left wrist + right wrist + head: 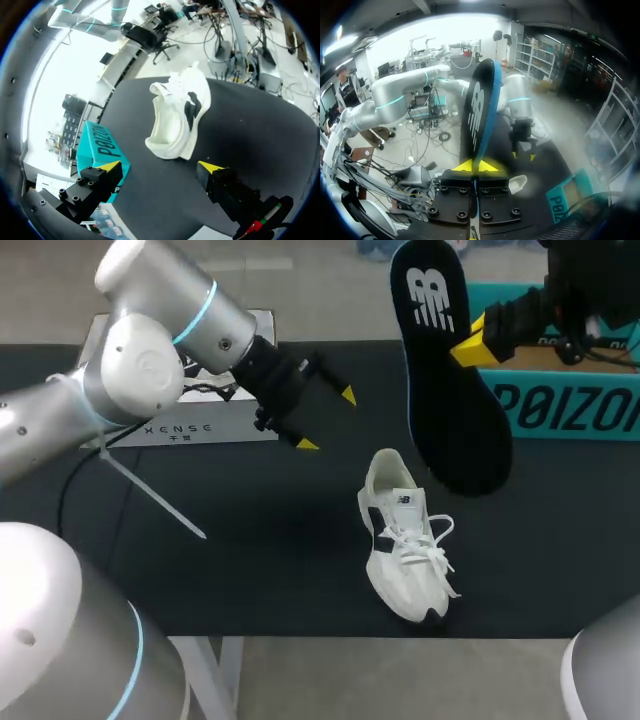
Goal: Take the shoe out of the shoebox, open the shoe tongue, remove and reinsert the insole, then place the shoe into the shoebox
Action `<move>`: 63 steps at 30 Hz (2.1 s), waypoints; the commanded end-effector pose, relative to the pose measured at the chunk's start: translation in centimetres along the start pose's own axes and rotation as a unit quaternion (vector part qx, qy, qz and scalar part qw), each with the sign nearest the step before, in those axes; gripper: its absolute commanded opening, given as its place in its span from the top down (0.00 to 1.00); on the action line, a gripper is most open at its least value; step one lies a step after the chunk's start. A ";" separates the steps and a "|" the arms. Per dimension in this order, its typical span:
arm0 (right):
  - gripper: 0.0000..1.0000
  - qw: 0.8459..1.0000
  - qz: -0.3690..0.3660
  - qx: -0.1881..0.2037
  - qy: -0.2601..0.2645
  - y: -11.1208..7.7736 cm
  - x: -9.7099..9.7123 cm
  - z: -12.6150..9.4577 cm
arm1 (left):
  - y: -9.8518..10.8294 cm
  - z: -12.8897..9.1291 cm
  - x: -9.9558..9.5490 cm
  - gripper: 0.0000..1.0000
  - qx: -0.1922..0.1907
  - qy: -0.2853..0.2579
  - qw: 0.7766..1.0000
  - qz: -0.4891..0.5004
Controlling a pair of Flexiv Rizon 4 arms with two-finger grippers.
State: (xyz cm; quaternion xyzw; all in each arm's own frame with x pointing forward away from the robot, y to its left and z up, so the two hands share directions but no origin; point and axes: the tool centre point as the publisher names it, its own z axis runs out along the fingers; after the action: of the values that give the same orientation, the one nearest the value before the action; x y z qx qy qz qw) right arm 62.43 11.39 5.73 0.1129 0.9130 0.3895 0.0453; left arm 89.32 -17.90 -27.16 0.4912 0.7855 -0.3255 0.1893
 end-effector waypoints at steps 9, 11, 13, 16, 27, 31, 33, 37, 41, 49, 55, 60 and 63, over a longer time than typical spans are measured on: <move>1.00 1.000 0.000 0.001 0.001 0.1 -0.2 0.1 | -0.3 0.0 0.6 0.00 -0.003 -0.107 0.994 0.001; 1.00 1.000 0.000 0.001 0.001 0.1 -0.2 0.1 | -0.3 0.0 0.6 0.00 -0.003 -0.107 0.994 0.001; 1.00 1.000 0.000 0.001 0.001 0.1 -0.2 0.1 | -1.6 0.1 -0.3 0.00 0.008 -0.139 0.989 0.058; 1.00 1.000 0.000 0.001 0.001 0.1 -0.2 0.1 | -2.8 0.1 -0.6 0.00 0.021 -0.191 0.975 0.107; 1.00 1.000 0.000 0.001 0.001 0.1 -0.2 0.1 | -4.8 -0.8 0.5 0.00 0.080 -0.327 0.922 0.191; 1.00 1.000 0.000 0.001 0.001 0.1 -0.2 0.1 | -6.3 -0.7 -0.3 0.00 0.096 -0.359 0.906 0.204; 1.00 1.000 0.000 0.001 0.001 0.1 -0.2 0.1 | -7.0 -0.6 -0.9 0.00 0.100 -0.375 0.898 0.208; 1.00 1.000 0.000 0.001 0.001 0.1 -0.2 0.1 | -8.0 -0.4 -2.0 0.00 0.106 -0.393 0.888 0.214; 1.00 1.000 0.000 0.001 0.001 0.1 -0.2 0.1 | -8.7 0.0 -3.3 0.00 0.101 -0.399 0.885 0.220; 1.00 1.000 0.000 0.001 0.001 0.1 -0.2 0.1 | -9.6 0.6 -5.0 0.00 0.104 -0.405 0.880 0.227; 1.00 1.000 0.000 0.001 0.001 0.1 -0.2 0.1 | -10.1 0.8 -5.8 0.00 0.102 -0.396 0.884 0.226; 1.00 1.000 0.000 0.001 0.001 0.1 -0.2 0.1 | -10.1 0.8 -6.1 0.00 0.085 -0.394 0.890 0.213; 1.00 1.000 0.000 0.001 0.001 0.1 -0.2 0.1 | -10.1 0.8 -6.1 0.00 0.085 -0.394 0.890 0.213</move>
State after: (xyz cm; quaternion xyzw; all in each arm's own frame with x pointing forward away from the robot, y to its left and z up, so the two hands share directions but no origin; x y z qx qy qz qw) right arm 62.43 11.38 5.74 0.1130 0.9130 0.3895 0.0454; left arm 83.27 -25.55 -20.64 0.4943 0.4920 -0.5108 0.5027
